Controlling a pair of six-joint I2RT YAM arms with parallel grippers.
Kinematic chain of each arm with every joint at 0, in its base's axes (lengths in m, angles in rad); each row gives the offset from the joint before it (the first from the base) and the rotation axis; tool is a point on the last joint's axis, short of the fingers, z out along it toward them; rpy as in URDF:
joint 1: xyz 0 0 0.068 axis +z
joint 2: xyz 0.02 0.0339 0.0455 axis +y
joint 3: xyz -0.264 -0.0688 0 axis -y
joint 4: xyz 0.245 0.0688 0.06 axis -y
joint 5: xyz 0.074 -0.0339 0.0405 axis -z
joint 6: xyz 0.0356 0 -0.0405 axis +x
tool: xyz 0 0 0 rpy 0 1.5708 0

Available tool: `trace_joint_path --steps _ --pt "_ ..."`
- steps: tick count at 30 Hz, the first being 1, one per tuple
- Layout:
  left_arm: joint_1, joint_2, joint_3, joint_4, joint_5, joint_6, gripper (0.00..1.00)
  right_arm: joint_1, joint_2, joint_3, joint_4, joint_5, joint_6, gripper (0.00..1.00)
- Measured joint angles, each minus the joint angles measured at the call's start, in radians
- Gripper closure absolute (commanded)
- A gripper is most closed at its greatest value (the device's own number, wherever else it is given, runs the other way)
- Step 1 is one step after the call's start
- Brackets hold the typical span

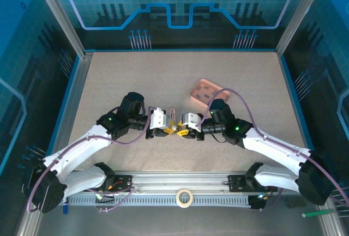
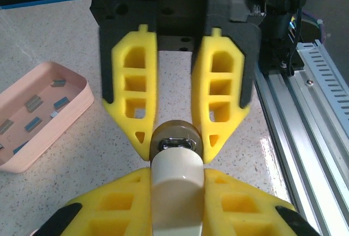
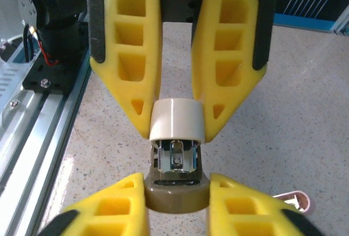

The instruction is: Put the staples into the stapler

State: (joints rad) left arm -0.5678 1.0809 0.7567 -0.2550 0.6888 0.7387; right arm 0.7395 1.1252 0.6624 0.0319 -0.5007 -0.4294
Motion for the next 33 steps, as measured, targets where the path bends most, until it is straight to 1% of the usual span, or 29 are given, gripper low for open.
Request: trace_joint_path --steps 2,6,9,18,23,27,33 --pt "0.000 0.000 0.001 -0.002 -0.004 0.000 0.82 -0.001 -0.005 -0.002 0.023 0.011 0.052 0.53" --pt "0.000 0.001 0.001 -0.003 -0.012 0.000 0.82 -0.001 -0.050 -0.067 0.148 0.014 0.176 0.52" --pt "0.000 0.001 0.001 -0.003 -0.011 0.000 0.82 -0.002 -0.065 -0.117 0.222 0.014 0.251 0.53" --pt "0.000 0.001 0.001 -0.002 -0.016 0.000 0.83 -0.017 -0.043 -0.132 0.295 0.018 0.399 0.57" --pt "0.000 0.001 0.001 -0.002 -0.026 0.000 0.83 -0.047 -0.040 -0.167 0.359 0.010 0.471 0.60" --pt "0.000 0.001 0.001 -0.002 -0.023 0.000 0.83 -0.072 -0.021 -0.205 0.382 0.026 0.509 0.62" --pt "0.000 -0.006 0.000 -0.002 -0.023 -0.007 0.83 -0.073 0.026 -0.219 0.398 0.029 0.536 0.63"
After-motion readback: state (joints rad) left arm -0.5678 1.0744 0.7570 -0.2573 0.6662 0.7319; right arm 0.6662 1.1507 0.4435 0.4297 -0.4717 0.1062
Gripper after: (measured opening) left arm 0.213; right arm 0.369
